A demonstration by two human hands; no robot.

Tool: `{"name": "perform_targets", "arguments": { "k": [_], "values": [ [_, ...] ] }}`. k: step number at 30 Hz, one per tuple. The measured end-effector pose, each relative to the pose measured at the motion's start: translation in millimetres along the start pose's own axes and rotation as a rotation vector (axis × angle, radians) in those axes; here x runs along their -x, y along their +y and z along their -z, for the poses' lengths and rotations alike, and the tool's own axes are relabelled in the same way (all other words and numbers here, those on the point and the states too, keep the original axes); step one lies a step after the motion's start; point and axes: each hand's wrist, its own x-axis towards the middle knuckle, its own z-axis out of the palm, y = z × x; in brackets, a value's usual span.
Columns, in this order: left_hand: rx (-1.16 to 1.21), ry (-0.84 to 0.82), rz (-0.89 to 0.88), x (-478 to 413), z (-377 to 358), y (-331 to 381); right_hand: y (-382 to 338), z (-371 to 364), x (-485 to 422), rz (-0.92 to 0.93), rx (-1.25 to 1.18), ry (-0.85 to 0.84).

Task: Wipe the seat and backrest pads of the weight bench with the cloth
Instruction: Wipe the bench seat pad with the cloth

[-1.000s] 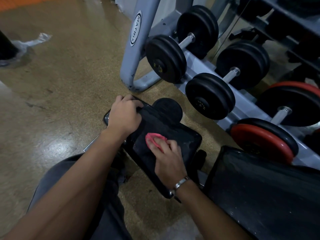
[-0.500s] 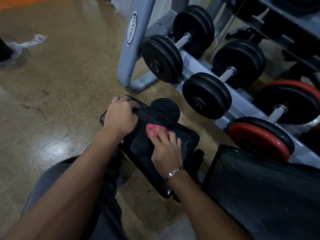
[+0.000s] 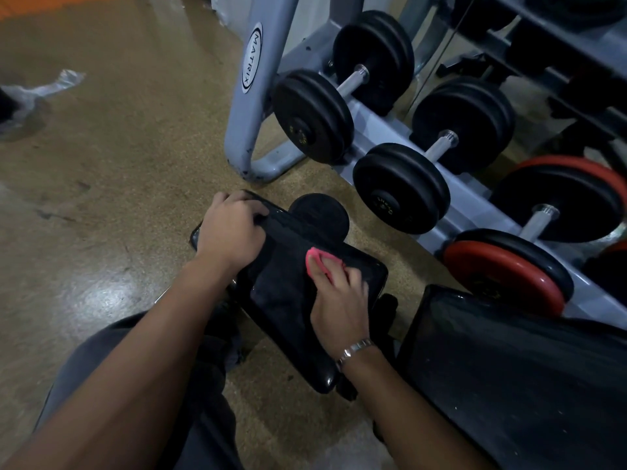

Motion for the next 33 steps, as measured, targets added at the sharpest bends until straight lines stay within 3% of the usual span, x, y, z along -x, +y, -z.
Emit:
{"name": "perform_targets", "arguments": {
  "k": [3,8,14,19,21,25,27,30,33],
  "values": [
    [0.005,-0.003,0.004,-1,-1,-1,35,5,6,0.147,0.047,-0.02],
    [0.002,-0.011,0.015,-2,-2,-1,32,3,-33,-0.283,-0.056,0.006],
    [0.028,-0.009,0.041,0,3,4,38,2,-21,0.04,0.004,0.011],
    [0.027,-0.025,0.047,1,5,5,21,0,-61,-0.327,-0.009,-0.054],
    [0.024,-0.033,0.057,1,6,7,3,-1,-57,-0.252,-0.026,-0.031],
    [0.024,-0.045,0.069,-1,9,8,13,-3,-37,0.067,0.015,0.031],
    [0.036,-0.047,0.073,-1,9,7,16,0,-51,-0.005,0.059,0.005],
    [0.045,-0.041,0.063,1,8,7,-5,-2,-74,-0.264,0.057,-0.022],
    [0.045,-0.037,0.074,-1,8,6,-30,-6,-59,-0.129,0.072,0.049]
  ]
}}
